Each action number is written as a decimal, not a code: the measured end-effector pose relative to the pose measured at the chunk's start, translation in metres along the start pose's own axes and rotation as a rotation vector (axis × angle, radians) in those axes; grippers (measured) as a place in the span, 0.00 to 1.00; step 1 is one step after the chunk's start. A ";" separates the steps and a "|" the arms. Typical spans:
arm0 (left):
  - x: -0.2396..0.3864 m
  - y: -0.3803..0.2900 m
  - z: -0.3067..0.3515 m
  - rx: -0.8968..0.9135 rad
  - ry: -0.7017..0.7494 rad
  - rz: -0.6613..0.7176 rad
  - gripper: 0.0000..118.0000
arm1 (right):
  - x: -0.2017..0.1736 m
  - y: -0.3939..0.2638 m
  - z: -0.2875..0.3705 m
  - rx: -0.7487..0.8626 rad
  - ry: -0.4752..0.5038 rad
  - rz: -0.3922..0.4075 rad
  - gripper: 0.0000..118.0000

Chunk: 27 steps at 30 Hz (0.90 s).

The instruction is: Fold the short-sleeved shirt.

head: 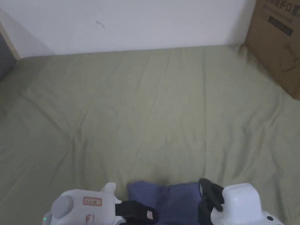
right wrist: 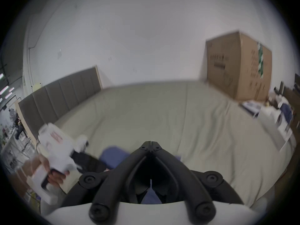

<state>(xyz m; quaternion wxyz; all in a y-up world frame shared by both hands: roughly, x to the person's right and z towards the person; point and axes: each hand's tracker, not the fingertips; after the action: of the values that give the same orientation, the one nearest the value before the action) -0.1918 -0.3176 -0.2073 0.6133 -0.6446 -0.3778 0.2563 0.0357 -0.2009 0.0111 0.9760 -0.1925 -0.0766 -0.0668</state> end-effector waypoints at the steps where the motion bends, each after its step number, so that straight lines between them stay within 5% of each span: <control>1: 0.002 0.001 0.001 -0.004 -0.002 -0.008 0.22 | -0.004 0.010 0.007 0.040 -0.020 0.011 0.00; 11: -0.020 0.022 0.110 0.101 0.189 -0.058 0.22 | -0.021 0.034 0.038 0.171 -0.096 0.005 0.00; 15: -0.043 0.045 0.186 0.140 0.384 -0.094 0.22 | -0.024 0.036 0.031 0.187 -0.173 0.063 0.00; 21: -0.103 0.079 0.308 0.211 0.590 0.016 0.22 | -0.034 0.057 0.019 0.198 -0.219 0.044 0.00; 27: -0.142 0.103 0.378 0.225 1.000 0.026 0.22 | -0.052 0.064 0.000 0.183 -0.234 0.066 0.00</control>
<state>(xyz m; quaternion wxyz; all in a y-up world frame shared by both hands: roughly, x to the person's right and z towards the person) -0.5567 -0.2023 -0.3717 0.7815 -0.6228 -0.0003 -0.0368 -0.0046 -0.1365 -0.0213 0.9755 -0.1117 -0.1893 -0.0046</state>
